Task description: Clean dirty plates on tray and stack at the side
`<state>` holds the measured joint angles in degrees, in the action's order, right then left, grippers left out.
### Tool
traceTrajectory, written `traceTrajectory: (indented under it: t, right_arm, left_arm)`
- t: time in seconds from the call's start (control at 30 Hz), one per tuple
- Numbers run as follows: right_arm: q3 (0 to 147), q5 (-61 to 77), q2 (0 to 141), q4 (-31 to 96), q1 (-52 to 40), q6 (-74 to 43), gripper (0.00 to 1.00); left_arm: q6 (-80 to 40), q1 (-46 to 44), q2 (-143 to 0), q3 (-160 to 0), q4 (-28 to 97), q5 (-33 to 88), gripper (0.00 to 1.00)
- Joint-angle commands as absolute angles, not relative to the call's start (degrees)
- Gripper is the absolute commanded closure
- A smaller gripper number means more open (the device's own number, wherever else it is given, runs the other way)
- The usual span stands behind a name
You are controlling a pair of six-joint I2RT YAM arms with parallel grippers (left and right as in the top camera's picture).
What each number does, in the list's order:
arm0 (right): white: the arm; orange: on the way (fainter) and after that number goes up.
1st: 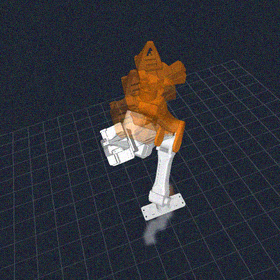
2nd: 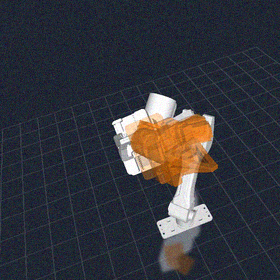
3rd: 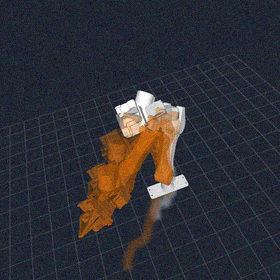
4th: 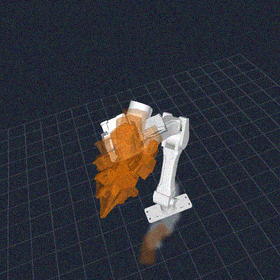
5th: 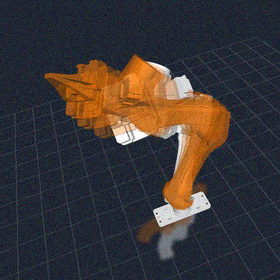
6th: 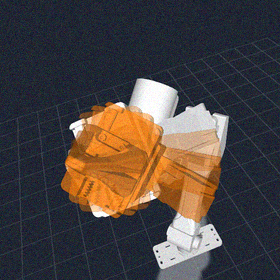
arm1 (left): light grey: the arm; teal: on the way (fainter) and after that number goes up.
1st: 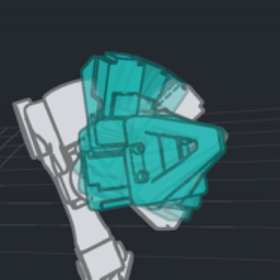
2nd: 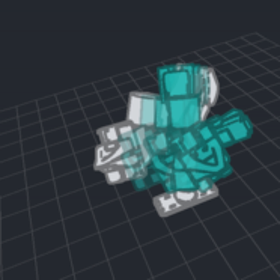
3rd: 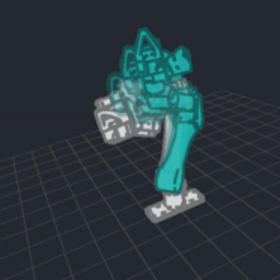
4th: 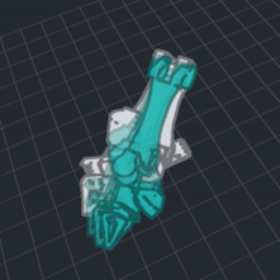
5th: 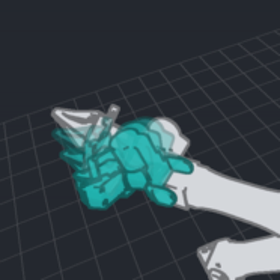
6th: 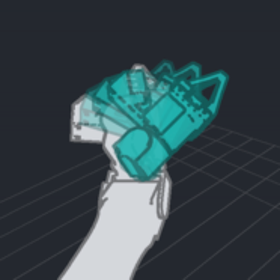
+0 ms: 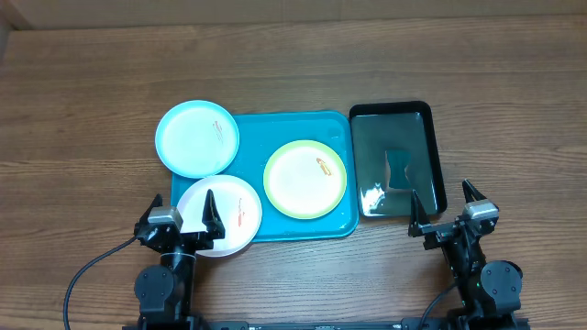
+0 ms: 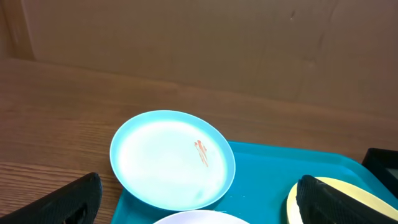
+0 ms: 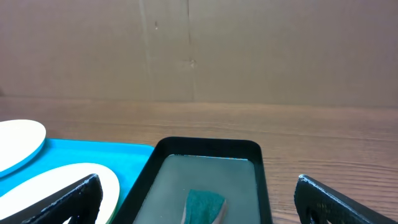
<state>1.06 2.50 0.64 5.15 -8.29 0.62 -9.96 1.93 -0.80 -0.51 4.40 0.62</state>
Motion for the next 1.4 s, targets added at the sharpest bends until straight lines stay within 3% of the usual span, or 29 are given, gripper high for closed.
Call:
traceTrajectory:
  t: [0.0, 0.27, 0.83, 1.37]
  right_arm:
    - [0.45, 1.74, 0.19, 4.71, -8.12, 0.36, 0.0]
    - [0.45, 1.74, 0.19, 4.71, -8.12, 0.36, 0.0]
    - [0.45, 1.74, 0.19, 4.71, -8.12, 0.36, 0.0]
    - [0.45, 1.74, 0.19, 4.71, -8.12, 0.36, 0.0]
  left_arm:
    - [-10.74, 2.22, -0.32, -0.27, 4.43, 1.54, 0.0]
    - [-10.7, 2.24, -0.32, -0.3, 3.81, 7.16, 0.0]
    - [-10.35, 2.22, -0.8, -0.38, 4.05, 7.77, 0.0]
    - [-10.28, 2.24, -13.02, -1.37, 1.32, 8.64, 0.0]
